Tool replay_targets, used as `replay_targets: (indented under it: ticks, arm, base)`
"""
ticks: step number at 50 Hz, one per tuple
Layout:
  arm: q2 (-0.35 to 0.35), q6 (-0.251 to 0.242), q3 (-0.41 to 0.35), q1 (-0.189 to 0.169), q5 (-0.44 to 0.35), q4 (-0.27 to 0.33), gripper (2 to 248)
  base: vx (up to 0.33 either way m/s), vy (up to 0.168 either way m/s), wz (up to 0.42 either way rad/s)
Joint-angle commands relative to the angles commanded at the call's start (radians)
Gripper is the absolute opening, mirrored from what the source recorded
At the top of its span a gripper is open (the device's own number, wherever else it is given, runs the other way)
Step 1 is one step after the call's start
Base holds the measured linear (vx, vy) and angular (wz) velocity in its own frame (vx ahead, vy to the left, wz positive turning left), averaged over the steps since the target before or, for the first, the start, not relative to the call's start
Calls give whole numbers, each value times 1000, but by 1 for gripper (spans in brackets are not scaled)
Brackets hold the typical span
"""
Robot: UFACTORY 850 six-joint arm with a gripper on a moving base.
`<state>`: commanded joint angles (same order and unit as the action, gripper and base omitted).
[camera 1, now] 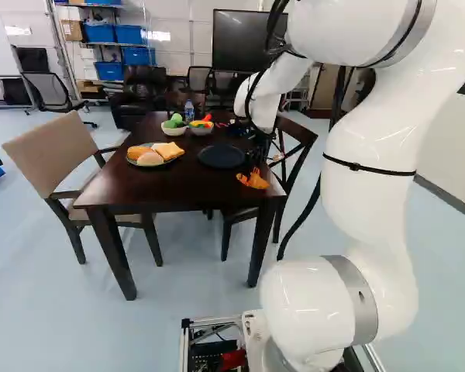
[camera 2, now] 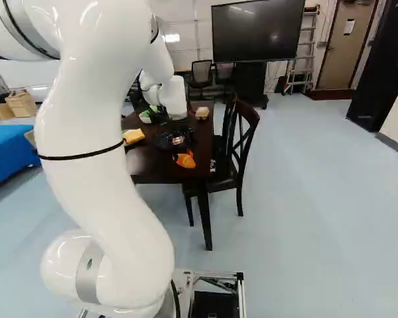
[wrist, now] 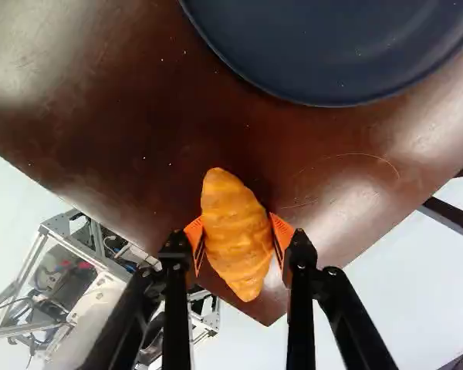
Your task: Move the croissant to the empty plate
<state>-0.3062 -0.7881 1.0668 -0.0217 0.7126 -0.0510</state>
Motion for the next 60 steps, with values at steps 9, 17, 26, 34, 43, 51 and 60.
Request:
replay_targets:
  ticks: [9,17,26,34,43,51,60]
  arm:
    - [0,0,0,0,0,0,126]
    - [2,0,-1,0,0,0,126]
    - [28,0,-8,0,0,0,126]
    - [55,0,-14,0,0,0,126]
    - [76,0,-8,-3,8,0,126]
    - [80,0,17,-14,25,0,126]
    - [76,0,52,-28,49,0,126]
  base:
    - [0,0,0]
    - [0,0,0]
    - [0,0,0]
    - [0,0,0]
    - [0,0,0]
    - [0,0,0]
    - [0,0,0]
